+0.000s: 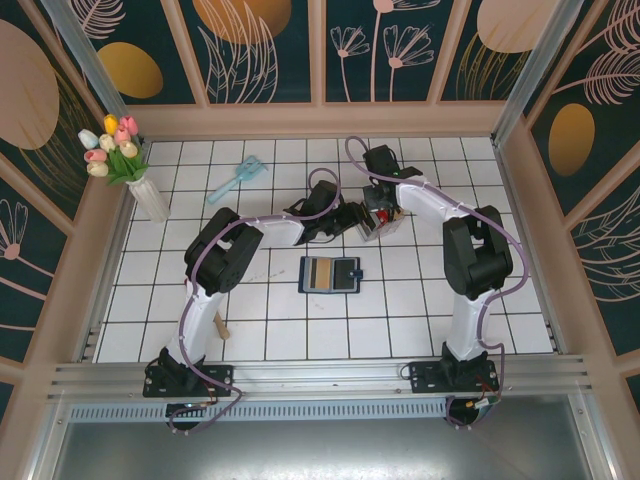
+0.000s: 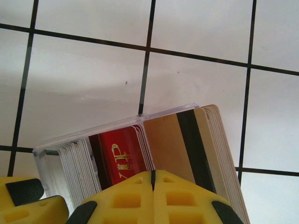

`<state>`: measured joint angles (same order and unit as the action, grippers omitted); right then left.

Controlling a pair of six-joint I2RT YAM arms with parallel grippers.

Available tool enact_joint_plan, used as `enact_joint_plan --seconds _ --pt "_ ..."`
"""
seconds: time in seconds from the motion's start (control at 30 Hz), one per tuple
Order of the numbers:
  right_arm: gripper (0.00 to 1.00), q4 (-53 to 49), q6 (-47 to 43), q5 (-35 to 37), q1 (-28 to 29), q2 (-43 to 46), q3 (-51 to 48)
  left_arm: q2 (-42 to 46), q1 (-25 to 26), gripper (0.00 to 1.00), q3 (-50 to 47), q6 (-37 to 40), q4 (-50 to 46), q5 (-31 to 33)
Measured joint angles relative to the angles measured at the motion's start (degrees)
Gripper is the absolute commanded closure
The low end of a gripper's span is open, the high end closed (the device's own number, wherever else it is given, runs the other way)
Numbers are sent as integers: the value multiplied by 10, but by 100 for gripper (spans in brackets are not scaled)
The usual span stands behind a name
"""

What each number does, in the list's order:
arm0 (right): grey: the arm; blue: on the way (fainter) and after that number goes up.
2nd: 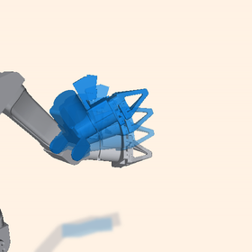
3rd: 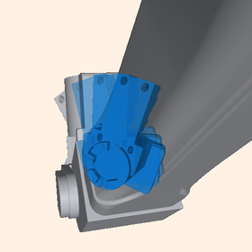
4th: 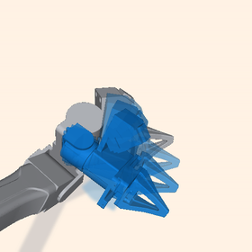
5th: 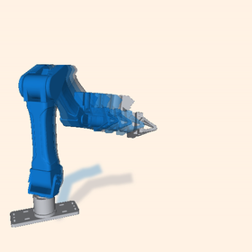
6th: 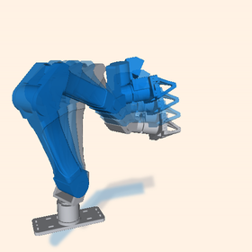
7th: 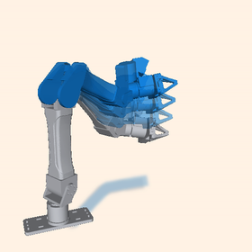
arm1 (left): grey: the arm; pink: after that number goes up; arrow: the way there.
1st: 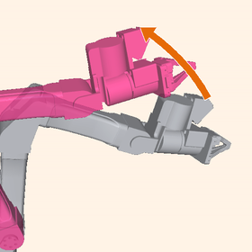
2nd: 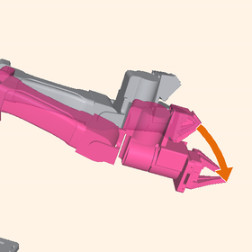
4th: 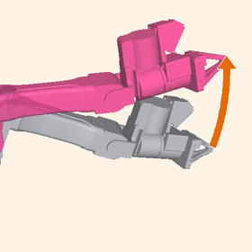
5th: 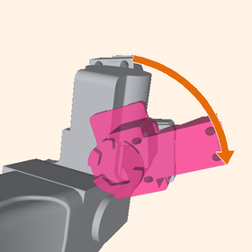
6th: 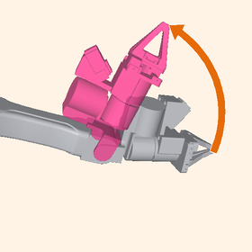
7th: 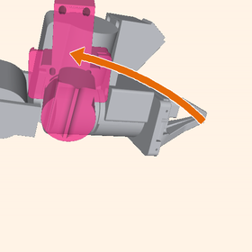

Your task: Put the credit cards into the card holder

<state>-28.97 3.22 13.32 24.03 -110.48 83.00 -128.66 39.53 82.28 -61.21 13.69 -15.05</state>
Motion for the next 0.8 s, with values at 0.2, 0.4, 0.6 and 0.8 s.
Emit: enact_joint_plan --seconds 0.2,0.4,0.6,0.8 --pt "66 0 2 -1 -2 0 0 0 0 51 0 0 0 0" --pt "66 0 1 7 -3 -2 0 0 0 51 0 0 0 0" --pt "66 0 1 13 2 -22 3 0 0 51 0 0 0 0" --pt "68 0 1 49 16 -27 6 0 0 51 0 0 0 -1"
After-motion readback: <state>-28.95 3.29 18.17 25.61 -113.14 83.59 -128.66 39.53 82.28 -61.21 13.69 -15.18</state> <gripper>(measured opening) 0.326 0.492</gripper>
